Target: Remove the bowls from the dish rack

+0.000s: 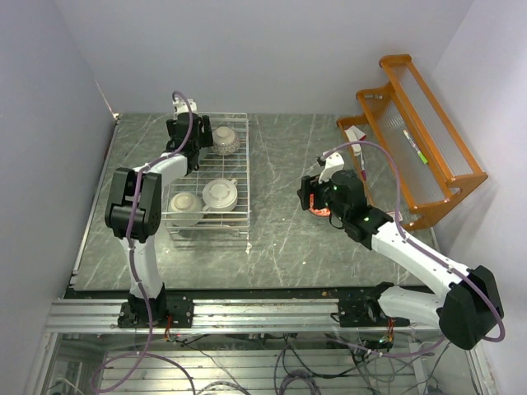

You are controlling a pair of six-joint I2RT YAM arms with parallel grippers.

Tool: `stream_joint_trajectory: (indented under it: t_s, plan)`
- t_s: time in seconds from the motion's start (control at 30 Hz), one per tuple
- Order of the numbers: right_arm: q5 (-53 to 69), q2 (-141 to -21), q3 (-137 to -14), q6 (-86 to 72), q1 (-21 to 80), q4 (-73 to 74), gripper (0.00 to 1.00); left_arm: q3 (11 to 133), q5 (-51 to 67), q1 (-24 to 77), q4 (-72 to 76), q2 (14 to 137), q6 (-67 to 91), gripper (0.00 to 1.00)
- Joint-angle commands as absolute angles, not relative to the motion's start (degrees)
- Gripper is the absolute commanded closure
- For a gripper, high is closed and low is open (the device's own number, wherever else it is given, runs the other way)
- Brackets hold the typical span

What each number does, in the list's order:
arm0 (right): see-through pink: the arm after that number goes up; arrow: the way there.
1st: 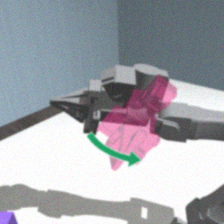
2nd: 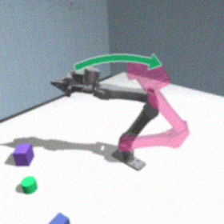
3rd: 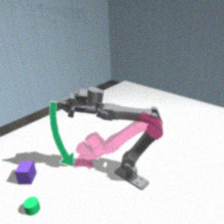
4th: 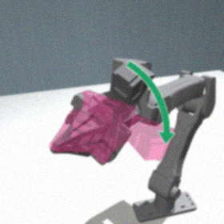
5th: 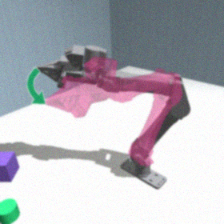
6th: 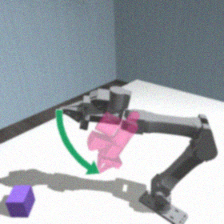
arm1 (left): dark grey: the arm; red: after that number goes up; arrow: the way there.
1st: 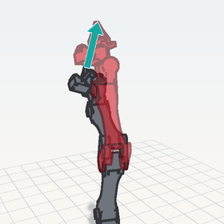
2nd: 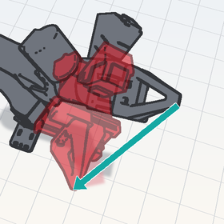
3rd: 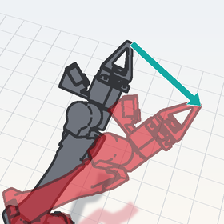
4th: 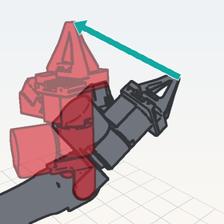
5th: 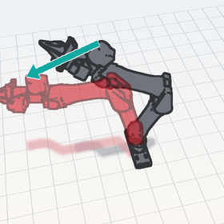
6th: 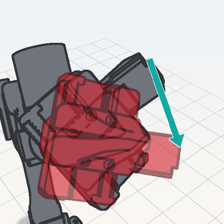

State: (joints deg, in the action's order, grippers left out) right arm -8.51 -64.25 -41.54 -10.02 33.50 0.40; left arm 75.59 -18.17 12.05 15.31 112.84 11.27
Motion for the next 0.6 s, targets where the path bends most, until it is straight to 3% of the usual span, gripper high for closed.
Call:
stream_joint_trajectory:
  t_s: [0.0,0.2,0.57]
  plan:
    - [-9.58,-64.85,-42.38,-9.40,33.40,0.15,0.33,78.18,-19.85,11.35,16.69,115.12,10.36,0.08]
    - [-10.06,-65.05,-42.54,-9.31,33.41,0.82,0.34,78.01,-19.75,10.82,16.53,116.30,10.91,0.13]
    - [-11.25,-65.04,-42.44,-9.54,33.40,1.38,0.34,75.66,-21.42,10.72,17.15,115.20,9.56,0.37]
